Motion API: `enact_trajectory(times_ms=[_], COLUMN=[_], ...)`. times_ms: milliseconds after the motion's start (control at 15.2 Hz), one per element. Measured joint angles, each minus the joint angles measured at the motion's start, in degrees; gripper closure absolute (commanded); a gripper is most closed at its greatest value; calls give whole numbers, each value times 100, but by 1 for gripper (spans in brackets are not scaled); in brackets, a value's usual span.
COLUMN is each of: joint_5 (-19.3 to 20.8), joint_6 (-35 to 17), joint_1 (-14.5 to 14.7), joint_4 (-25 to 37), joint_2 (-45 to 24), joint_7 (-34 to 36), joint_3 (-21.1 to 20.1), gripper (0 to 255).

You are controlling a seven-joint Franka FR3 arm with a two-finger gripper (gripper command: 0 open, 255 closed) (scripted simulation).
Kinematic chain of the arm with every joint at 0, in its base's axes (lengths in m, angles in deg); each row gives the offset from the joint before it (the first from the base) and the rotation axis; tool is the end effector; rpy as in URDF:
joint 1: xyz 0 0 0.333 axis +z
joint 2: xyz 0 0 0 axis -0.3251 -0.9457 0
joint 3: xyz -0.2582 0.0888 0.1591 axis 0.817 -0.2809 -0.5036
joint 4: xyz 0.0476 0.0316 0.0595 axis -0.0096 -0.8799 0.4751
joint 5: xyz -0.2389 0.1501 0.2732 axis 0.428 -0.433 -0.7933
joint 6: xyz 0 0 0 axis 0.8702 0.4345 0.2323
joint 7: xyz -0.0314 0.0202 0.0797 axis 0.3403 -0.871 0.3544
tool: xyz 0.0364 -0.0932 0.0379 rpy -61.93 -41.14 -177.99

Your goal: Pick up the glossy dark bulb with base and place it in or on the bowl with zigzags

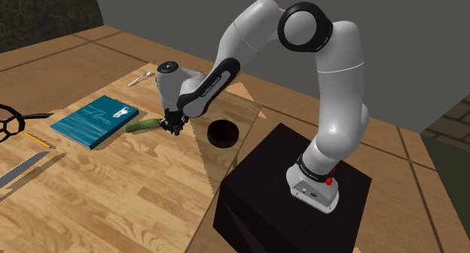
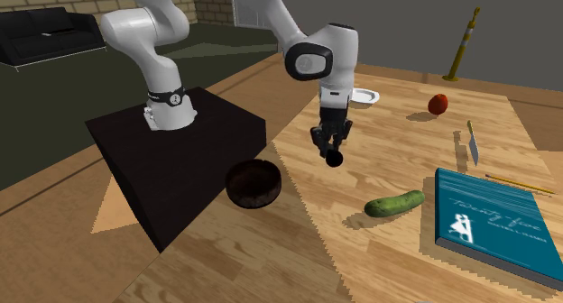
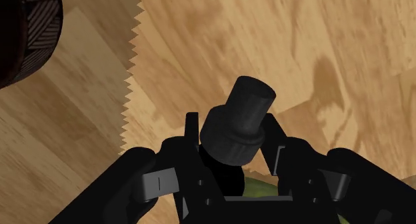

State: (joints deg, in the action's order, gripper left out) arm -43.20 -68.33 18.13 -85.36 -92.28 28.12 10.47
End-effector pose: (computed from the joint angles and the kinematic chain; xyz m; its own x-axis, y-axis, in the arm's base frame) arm 0.5598 0.2273 0.1905 0.9603 -0.2631 0.0926 -0.2680 -0.9623 0.0458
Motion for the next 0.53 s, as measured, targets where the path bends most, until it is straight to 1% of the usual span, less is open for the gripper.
enact_trajectory(times_ms=[396, 528], joint_5=[-261, -327], joint_6=[286, 174], joint_1=[-150, -322], joint_4=[-54, -372], joint_2=[362, 603], joint_7=[-202, -316], joint_3=[-201, -242], gripper=[255, 255])
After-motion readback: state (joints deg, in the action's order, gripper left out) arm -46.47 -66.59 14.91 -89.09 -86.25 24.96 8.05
